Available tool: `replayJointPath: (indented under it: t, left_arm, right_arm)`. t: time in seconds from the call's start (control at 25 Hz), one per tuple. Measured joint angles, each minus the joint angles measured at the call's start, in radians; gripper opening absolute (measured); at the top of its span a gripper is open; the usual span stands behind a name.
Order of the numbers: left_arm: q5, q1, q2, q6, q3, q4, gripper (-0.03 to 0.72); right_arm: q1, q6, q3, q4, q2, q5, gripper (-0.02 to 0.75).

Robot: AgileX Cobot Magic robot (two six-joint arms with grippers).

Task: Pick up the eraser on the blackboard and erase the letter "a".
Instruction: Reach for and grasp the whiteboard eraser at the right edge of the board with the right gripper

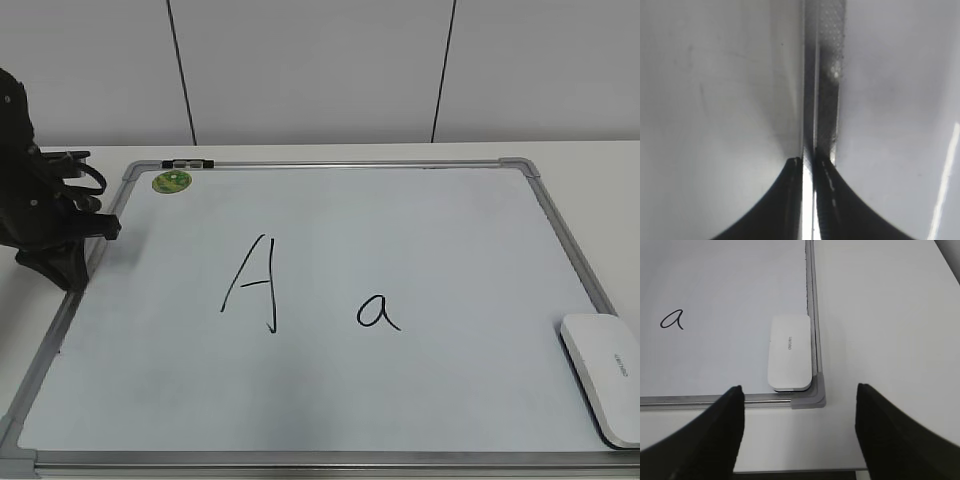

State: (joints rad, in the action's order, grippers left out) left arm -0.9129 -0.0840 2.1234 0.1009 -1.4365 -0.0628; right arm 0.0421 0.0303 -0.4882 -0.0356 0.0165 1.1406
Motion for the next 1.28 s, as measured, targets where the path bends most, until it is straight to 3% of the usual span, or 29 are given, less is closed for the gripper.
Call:
replayJointPath:
  t: [0.28,0.92,1.28]
  left_arm:
    - [0.0,0.0,0.0,0.0,0.0,0.0,0.056]
    - [-0.002,0.0,0.0,-0.002,-0.001,-0.004,0.055]
    - [-0.002,0.0,0.0,-0.002,-0.001,-0.01,0.055]
  right_arm:
    - [0.0,0.0,0.0,-0.06,-0.029,0.0,0.515]
    - [-0.003,0.004,-0.005,-0.112,-0.608,-0.019,0.515]
    - [-0.015,0.091,-0.058,-0.077,-0.833,-0.115,0.663]
